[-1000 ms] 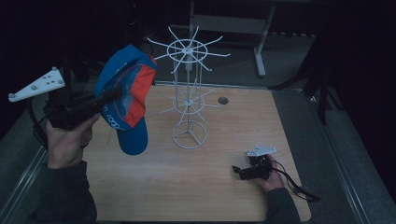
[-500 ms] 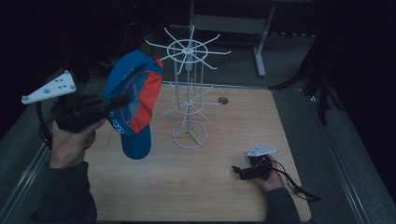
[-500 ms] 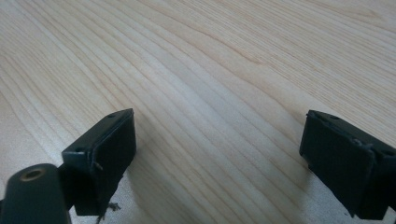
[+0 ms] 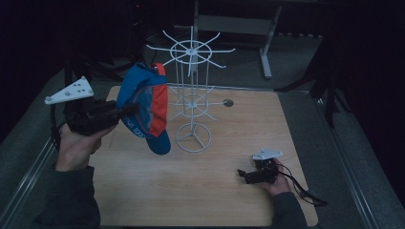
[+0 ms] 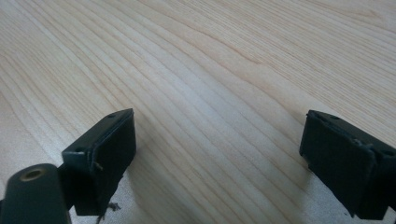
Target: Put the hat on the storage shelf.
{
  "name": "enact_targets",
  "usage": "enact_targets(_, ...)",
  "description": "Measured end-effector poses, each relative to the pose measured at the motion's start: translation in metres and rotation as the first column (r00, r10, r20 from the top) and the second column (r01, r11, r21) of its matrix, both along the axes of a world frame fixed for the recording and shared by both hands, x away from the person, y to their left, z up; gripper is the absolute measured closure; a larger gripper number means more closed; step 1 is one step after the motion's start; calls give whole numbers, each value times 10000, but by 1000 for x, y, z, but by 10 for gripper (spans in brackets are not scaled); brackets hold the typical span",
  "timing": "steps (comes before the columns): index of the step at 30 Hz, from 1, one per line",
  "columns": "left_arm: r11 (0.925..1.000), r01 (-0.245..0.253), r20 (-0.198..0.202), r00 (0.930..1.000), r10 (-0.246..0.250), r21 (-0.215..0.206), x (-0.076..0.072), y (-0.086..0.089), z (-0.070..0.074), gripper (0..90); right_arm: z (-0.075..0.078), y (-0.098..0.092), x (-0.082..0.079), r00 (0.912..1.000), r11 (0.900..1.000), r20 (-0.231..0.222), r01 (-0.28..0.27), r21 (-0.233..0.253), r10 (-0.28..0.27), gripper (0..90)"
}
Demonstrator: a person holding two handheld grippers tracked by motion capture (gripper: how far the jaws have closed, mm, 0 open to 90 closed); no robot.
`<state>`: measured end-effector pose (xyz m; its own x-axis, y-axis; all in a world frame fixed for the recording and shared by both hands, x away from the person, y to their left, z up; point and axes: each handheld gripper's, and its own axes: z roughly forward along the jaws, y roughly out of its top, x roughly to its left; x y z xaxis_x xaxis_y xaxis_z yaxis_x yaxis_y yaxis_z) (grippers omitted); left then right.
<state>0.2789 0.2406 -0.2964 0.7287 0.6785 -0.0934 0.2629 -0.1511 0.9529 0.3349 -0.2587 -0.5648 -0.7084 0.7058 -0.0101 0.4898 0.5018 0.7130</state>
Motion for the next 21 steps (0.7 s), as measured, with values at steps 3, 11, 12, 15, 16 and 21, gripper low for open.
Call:
enact_targets(3,9999,-75,-133,9999,73,-151,0,2,1,684,0,0,0,10000,10000,-13,5,17,-5,104)
enact_targets(11,9989,-315,-233,9993,308,-340,2,5,0,584,0,0,0,10000,10000,10,-20,9,20,104)
enact_targets(12,9988,-335,-234,9992,327,-357,2,5,0,579,0,0,0,10000,10000,1,-27,10,27,104)
enact_targets(15,9986,-373,-217,9991,365,-377,2,7,0,565,0,0,0,10000,10000,4,-21,1,21,104)
enact_targets(16,9983,-399,-215,9990,390,-417,1,7,1,562,0,0,0,10000,10000,4,-20,2,20,104)
enact_targets(21,9976,-572,-222,9982,564,-399,1,9,1,534,0,0,0,10000,10000,2,-23,3,23,104)
